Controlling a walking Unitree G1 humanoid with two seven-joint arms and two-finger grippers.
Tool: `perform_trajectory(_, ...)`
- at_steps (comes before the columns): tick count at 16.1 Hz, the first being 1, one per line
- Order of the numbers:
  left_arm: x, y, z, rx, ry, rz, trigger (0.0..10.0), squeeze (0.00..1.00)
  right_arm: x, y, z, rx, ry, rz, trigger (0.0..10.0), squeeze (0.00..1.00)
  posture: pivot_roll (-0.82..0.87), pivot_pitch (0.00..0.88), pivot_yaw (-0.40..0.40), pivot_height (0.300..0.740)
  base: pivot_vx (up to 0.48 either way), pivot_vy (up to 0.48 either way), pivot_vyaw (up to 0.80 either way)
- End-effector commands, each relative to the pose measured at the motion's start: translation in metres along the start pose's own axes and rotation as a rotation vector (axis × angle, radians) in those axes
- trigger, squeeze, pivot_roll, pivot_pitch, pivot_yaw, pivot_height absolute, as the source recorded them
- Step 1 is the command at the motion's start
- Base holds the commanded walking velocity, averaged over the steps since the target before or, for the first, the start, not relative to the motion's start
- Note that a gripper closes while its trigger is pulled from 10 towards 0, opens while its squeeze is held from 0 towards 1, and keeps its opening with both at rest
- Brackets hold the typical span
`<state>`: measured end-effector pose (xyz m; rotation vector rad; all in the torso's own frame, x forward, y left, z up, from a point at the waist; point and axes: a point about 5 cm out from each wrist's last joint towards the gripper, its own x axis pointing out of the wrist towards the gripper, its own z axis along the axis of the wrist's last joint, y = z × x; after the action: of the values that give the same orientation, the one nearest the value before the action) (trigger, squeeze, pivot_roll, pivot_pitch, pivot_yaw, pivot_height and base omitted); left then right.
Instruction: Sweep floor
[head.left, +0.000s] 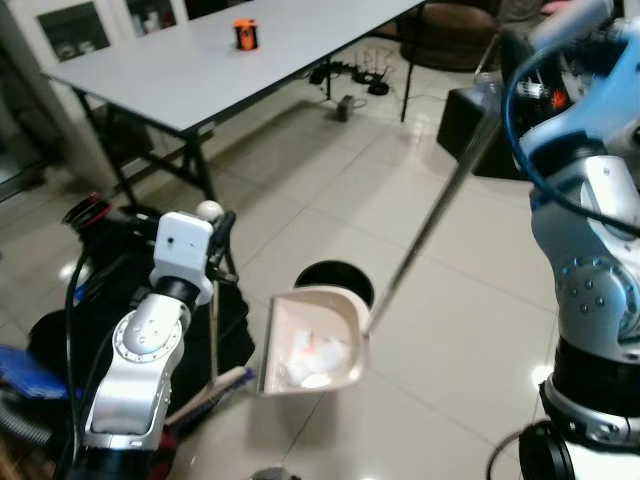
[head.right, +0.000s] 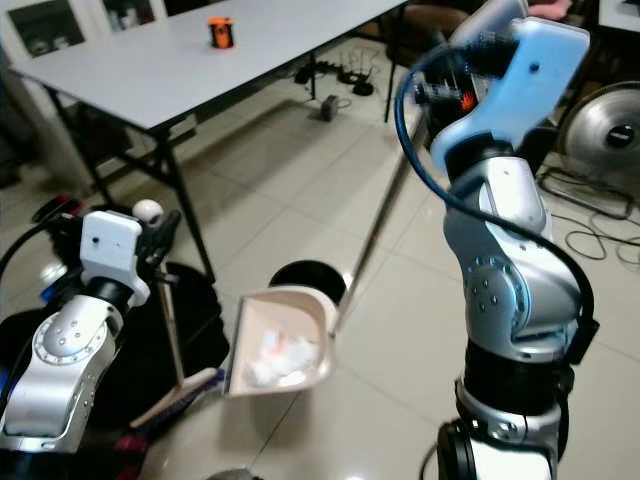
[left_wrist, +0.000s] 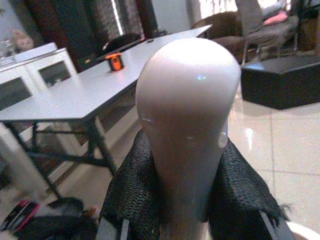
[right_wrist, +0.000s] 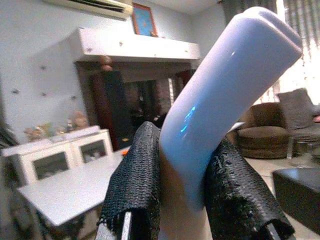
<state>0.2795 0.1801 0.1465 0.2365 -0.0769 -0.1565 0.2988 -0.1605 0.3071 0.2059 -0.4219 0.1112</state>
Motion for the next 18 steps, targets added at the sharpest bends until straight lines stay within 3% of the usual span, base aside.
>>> perform_trajectory(1, 0.0031, -0.0039, 0.0127, -0.020, -0.049, 0.000, 10.0, 0.00, -0.0006, -0.0064, 0.0128, -0.021, -0.052, -0.022, 10.0, 0.00, -0.02, 0.023, 0.068, 0.740, 0.000, 0.000, 0.00)
perform_trajectory(4, 0.0058, -0.0029, 0.0166, -0.049, -0.065, 0.002, 10.0, 0.00, 0.0002, -0.0078, 0.0137, -0.022, -0.055, -0.026, 10.0, 0.00, -0.02, 0.024, 0.070, 0.740, 0.000, 0.000, 0.00)
perform_trajectory(9, 0.0080, -0.0050, 0.0208, -0.024, -0.086, -0.013, 10.0, 0.00, 0.0013, -0.0109, 0.0150, -0.018, -0.059, -0.038, 10.0, 0.00, -0.03, 0.025, 0.067, 0.740, 0.000, 0.000, 0.00)
perform_trajectory(18, 0.0081, -0.0058, 0.0212, -0.051, -0.092, -0.006, 10.0, 0.00, 0.0042, -0.0121, 0.0144, -0.024, -0.054, -0.032, 10.0, 0.00, -0.03, 0.026, 0.059, 0.740, 0.387, 0.000, 0.00)
